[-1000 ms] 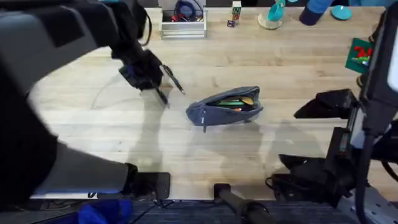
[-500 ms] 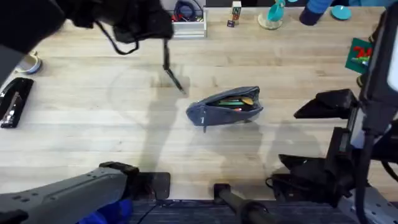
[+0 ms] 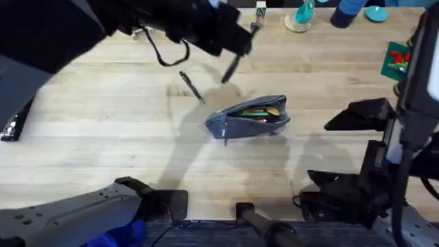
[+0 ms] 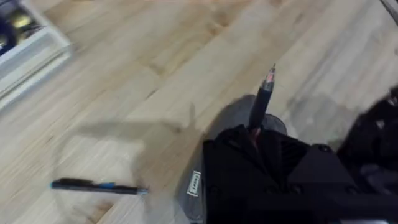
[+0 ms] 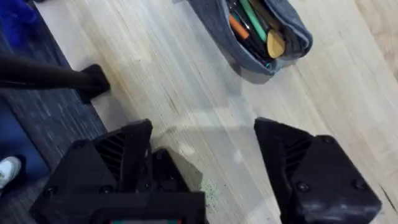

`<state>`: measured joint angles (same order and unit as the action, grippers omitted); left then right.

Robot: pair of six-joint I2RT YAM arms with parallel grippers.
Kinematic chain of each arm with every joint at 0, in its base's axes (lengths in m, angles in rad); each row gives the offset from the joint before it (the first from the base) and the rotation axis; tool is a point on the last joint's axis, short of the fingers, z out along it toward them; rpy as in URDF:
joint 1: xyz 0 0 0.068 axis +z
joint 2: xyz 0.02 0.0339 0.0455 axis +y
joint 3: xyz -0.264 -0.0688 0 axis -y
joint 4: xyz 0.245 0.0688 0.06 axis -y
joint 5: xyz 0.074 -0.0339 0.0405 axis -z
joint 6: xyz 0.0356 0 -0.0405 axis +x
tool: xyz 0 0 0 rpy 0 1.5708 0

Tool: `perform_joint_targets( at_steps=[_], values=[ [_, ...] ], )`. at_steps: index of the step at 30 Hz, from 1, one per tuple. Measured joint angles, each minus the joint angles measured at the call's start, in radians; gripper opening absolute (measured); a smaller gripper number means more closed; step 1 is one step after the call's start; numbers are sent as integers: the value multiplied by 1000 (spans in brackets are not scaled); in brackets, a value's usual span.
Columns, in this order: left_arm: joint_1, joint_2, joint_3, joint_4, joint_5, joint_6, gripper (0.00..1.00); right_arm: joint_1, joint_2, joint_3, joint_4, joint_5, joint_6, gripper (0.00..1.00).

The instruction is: Unzip the bag, pick up the pens from the table one at a time and place them inside, then zip the bag closed.

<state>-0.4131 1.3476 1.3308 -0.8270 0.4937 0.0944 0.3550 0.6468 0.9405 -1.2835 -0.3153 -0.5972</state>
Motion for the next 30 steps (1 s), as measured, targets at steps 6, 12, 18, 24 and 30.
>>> perform_joint_targets(
  at_steps=[6, 12, 18, 24, 30],
  values=[
    [-117, 0, 0, -63, 36, 112, 43, 0, 0, 0, 0, 0, 0, 997],
    [-214, 7, 0, -108, 45, 173, 43, 0, 0, 0, 0, 0, 0, 997],
    [-289, 84, 0, -109, 46, 248, 43, 0, 0, 0, 0, 0, 0, 997],
    [-320, 197, 0, -81, 54, 285, 43, 0, 0, 0, 0, 0, 0, 996],
    [-320, 269, 0, -59, 57, 296, 43, 0, 0, 0, 0, 0, 0, 997]
  ],
)
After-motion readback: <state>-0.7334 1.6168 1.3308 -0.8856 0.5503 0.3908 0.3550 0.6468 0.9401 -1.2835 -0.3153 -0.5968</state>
